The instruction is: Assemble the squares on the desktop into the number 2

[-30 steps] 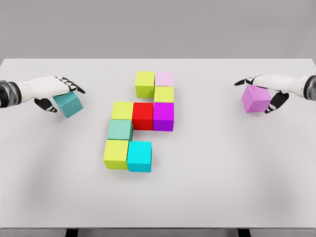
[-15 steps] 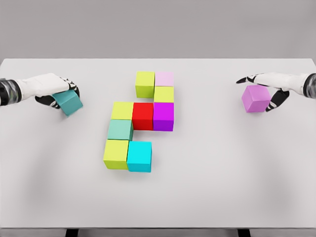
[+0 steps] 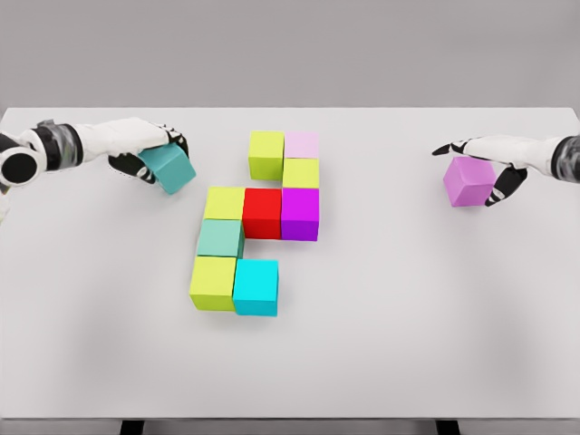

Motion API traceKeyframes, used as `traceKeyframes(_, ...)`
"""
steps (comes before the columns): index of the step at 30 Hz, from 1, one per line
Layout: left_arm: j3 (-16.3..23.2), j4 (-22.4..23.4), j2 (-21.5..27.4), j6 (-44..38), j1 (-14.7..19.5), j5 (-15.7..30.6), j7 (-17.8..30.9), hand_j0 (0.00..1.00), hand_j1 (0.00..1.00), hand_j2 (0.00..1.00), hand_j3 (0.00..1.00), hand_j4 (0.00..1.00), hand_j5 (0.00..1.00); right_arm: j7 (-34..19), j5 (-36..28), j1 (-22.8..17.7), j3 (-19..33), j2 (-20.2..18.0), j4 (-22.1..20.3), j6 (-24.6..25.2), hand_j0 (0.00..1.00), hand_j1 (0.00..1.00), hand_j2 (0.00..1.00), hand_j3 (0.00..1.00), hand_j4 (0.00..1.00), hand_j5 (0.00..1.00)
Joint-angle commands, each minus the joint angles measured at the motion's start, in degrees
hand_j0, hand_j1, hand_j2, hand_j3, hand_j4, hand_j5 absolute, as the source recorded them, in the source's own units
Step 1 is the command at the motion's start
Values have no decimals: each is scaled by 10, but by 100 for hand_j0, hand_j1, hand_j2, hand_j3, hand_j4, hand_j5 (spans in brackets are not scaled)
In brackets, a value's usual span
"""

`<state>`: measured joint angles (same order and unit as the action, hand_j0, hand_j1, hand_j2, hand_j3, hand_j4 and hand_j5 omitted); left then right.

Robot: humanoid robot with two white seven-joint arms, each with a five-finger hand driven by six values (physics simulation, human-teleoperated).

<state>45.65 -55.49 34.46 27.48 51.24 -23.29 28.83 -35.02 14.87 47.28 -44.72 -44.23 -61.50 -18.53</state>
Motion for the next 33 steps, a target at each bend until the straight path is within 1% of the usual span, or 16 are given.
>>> traceKeyframes(1,0,0,-26,-69,1,18,21,32,32,32,32,32,32,0,4,1,-1,3,1,10,100,100,100,100,100,100)
traceKeyframes(3,-1,1,-42,-108,4,20,22,33,33,33,33,33,33,0,4,3,-1,3,1,10,100,100,100,100,100,100)
traceKeyframes(7,0,3,-83,-224,20,21,23,33,33,33,33,33,33,0,4,5,-13,4,2,10,100,100,100,100,100,100)
traceKeyframes(9,2,4,-100,-259,25,19,26,33,33,33,33,33,33,0,4,6,-14,4,2,10,100,100,100,100,100,100)
traceKeyframes(11,2,3,-105,-292,33,19,42,33,33,33,33,33,33,0,4,6,-14,4,2,9,87,87,87,87,87,87)
traceKeyframes(12,3,4,-117,-325,37,18,47,33,33,33,33,33,33,0,3,9,-14,4,2,9,82,82,82,82,82,82)
traceKeyframes(13,4,3,-121,-341,37,16,48,33,33,33,33,33,33,0,3,9,-14,4,2,7,81,81,81,81,81,81)
traceKeyframes(14,8,3,-127,-354,40,16,62,33,33,33,33,33,33,0,3,9,-14,4,2,6,77,77,77,77,77,77)
traceKeyframes(16,9,3,-143,-385,47,16,62,33,33,33,33,33,33,0,3,9,-15,4,2,6,73,73,73,73,73,73)
traceKeyframes(18,24,3,-155,-416,59,16,62,33,33,33,33,33,33,0,3,9,-15,3,2,6,73,73,73,73,73,73)
traceKeyframes(22,27,4,-157,-437,63,16,62,32,32,32,32,32,32,0,4,9,-27,3,2,9,73,73,73,73,73,73)
traceKeyframes(24,28,4,-161,-454,64,15,62,32,32,32,32,32,32,0,4,9,-27,3,2,9,65,65,65,65,65,65)
traceKeyframes(25,28,3,-165,-463,64,13,62,32,32,32,32,32,32,0,4,9,-27,3,1,9,60,60,60,60,60,60)
traceKeyframes(27,29,3,-179,-489,63,-16,62,32,32,32,32,32,32,0,4,9,-27,3,1,4,60,60,60,60,60,60)
traceKeyframes(28,29,3,-181,-494,63,-20,62,32,32,32,32,32,32,0,4,9,-27,3,0,3,60,60,60,60,60,60)
traceKeyframes(33,29,3,-181,-498,63,-21,62,32,32,32,32,32,32,0,3,11,-27,3,-4,-15,60,60,60,60,60,60)
